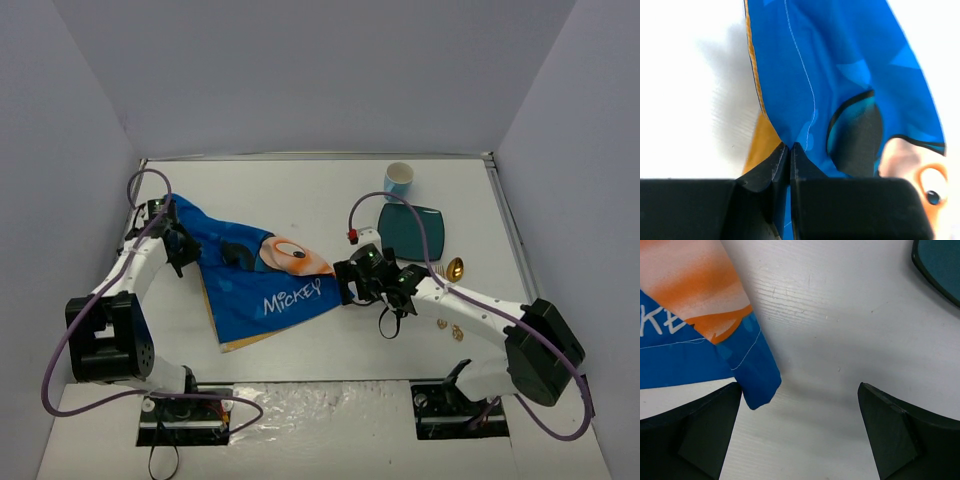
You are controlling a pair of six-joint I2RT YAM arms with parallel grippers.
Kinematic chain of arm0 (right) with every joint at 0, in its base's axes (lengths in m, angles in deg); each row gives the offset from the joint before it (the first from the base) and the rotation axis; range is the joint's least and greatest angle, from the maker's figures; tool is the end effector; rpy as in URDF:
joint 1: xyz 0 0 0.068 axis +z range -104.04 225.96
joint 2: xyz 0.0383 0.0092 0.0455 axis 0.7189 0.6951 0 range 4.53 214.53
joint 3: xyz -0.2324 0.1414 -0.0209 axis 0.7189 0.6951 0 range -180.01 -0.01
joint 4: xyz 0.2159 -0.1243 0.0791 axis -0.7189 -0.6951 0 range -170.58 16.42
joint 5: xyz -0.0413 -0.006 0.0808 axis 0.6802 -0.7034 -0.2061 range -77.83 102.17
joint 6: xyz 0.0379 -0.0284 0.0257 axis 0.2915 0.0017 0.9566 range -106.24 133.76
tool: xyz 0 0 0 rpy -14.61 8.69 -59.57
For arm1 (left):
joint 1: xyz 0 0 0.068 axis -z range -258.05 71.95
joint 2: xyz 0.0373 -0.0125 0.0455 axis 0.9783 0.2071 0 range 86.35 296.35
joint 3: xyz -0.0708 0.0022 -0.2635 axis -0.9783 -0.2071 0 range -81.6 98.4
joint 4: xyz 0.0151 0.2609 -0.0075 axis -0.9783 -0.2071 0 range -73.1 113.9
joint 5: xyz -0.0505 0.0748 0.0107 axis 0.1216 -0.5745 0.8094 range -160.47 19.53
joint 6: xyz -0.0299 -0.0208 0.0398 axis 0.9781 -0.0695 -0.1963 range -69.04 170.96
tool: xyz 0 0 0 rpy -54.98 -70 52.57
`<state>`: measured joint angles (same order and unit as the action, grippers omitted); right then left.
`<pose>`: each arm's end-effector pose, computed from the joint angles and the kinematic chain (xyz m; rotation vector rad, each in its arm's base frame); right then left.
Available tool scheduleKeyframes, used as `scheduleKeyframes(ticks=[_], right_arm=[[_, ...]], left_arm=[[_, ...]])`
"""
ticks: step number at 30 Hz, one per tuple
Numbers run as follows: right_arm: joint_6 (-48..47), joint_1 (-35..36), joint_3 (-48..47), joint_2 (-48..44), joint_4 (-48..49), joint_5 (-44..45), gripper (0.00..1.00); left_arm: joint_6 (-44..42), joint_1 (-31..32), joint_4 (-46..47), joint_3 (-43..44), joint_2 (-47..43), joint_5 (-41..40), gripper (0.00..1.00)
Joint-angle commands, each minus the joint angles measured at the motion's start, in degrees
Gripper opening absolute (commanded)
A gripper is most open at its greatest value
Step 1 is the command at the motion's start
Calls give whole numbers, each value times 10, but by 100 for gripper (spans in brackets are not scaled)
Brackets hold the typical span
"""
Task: Set the dinner table for one person
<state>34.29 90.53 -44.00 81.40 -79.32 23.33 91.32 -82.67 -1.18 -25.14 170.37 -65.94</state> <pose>0.2067 0.1940 0.2201 -0.3663 2.2300 0.3984 0.3030 0.0217 0.2288 -0.9335 2.3427 -0.3564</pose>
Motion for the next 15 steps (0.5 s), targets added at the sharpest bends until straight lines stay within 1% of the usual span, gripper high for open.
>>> scheduleKeyframes(ticks=[1,4,9,12,15], right_arm=[[-21,-7,-7,29,46,14,97],[-43,-7,-15,49,72,-14,92],[-59,-6,-10,66,102,-71,82],[-59,-6,-2,64,116,-86,74],[-57,-6,0,63,119,-88,70]], left_arm=[[-19,0,-48,51,-30,6,0],[-21,0,-57,67,-29,15,0],[-21,0,-65,61,-21,17,0],[-24,0,-75,54,-25,7,0],[-27,0,-82,42,-31,-14,0]])
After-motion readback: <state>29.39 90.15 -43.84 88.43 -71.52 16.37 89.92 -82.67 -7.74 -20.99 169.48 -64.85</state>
